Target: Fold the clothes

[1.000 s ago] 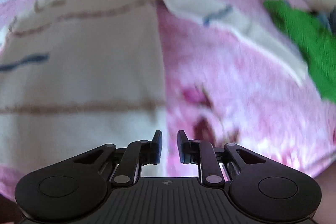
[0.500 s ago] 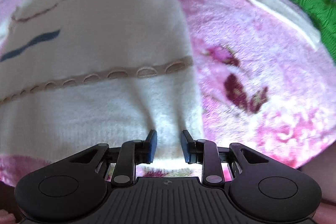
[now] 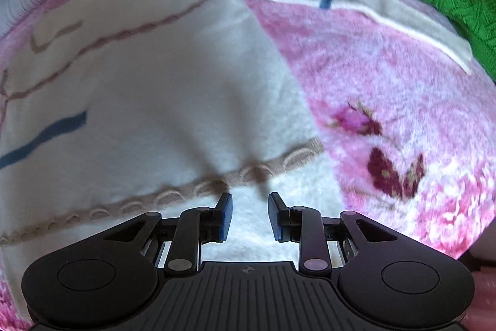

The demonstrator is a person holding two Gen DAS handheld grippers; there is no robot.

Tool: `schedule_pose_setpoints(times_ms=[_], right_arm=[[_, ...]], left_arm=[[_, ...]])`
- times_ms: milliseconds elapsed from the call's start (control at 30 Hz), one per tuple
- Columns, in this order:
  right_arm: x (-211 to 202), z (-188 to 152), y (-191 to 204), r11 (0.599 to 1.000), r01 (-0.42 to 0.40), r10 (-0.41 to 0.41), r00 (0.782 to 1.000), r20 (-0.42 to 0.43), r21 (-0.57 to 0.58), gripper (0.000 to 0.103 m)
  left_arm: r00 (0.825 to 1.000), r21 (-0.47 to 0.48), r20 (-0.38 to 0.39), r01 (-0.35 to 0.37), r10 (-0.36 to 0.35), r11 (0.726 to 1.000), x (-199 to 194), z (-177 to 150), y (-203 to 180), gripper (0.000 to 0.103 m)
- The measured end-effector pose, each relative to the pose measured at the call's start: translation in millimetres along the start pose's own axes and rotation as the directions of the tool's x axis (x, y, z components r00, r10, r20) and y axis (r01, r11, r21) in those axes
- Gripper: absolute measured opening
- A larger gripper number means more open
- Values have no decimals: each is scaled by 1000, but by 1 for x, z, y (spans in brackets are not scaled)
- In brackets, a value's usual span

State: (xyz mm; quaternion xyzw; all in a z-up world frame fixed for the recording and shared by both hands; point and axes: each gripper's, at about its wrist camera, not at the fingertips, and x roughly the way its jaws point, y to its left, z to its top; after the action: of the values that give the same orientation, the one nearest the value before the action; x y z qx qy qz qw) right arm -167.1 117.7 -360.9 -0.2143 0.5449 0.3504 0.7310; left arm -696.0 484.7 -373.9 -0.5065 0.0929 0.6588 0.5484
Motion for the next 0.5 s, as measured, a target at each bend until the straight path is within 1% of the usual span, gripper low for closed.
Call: schedule_pose_setpoints(times_ms=[33,100,133,167,200,233,267,300,333,367,400,467,500], right_arm=[[2,1,0,1000,6,-6,1000,-3,3,31],[4,3,1,1000,20,-20,1000,-9,1,32],[5,4,2,1000,28,-28,1000,-11,-3,33],[6,5,4,999,37,-37,999,-13,-11,33],[7,6,5,999,46,-46,999,-15,-20,34],[7,7,5,998,51,-52,999,-17,-28,34],[7,8,5,998,56,-57,998,-17,-33,35],[7,8,5,998,59,-60,998,-13,-34,35],[8,8,4,997,62,-62,998,-10,-34,35],[8,8,3,997,64,-64,998,-9,-32,36],[9,7,2,997,66,-66,998,-7,-31,36],[7,6,1,997,72,-72,997,4,-28,36],[6,6,0,997,77,-76,997,15,-27,36]], left_arm=[[1000,-3,10,-12,12,1000,5,3,2,37],[999,-9,29,-37,37,999,14,10,5,18],[998,-12,39,-49,49,999,19,14,7,6],[995,63,78,-63,58,996,16,13,1,6],[986,186,158,-92,62,978,7,10,-8,6],[973,289,224,-127,62,949,-1,6,-14,6],[967,370,248,-156,65,916,-3,3,-15,8],[963,444,260,-182,69,877,-3,1,-15,9],[965,482,245,-205,94,852,1,-2,-13,11],[967,508,223,-226,127,831,8,-5,-10,16],[966,534,201,-245,160,809,15,-8,-8,18],[950,578,253,-301,184,759,9,-15,-16,27],[929,587,299,-359,218,725,4,-20,-21,27]])
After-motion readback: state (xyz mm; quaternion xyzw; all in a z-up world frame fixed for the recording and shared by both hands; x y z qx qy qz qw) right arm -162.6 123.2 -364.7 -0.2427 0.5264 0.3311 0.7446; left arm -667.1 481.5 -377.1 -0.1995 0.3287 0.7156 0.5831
